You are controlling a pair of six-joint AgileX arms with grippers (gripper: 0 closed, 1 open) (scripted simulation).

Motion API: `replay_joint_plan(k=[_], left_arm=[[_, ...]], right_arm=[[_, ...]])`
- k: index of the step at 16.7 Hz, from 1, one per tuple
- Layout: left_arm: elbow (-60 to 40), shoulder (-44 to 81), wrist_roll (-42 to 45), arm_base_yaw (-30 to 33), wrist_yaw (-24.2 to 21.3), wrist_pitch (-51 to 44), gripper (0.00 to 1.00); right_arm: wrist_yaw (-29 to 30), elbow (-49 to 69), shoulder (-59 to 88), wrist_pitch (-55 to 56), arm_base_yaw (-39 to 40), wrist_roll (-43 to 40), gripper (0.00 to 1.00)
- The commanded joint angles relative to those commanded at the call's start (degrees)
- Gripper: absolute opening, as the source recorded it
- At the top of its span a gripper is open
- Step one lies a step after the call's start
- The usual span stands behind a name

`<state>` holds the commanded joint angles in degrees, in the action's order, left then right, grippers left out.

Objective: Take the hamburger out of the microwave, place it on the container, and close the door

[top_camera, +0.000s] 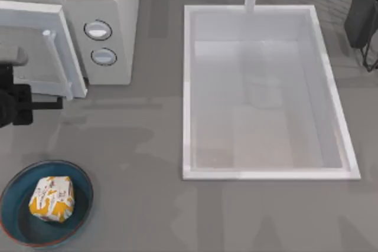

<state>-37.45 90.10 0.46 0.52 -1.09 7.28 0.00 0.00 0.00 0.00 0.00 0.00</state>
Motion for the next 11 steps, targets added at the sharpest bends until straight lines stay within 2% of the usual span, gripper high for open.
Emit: replay_joint_plan(k=[8,11], left_arm=[[-19.21,17.47,-0.1,0.36,0.03,-1.43,0.0],[-21.91,20.12,-0.12,0.43,0.04,-1.7,0.0]], right_arm=[[0.0,0.0,0.0,0.0,0.0,0.0,1.0],[0.0,0.0,0.0,0.0,0.0,0.0,1.0]])
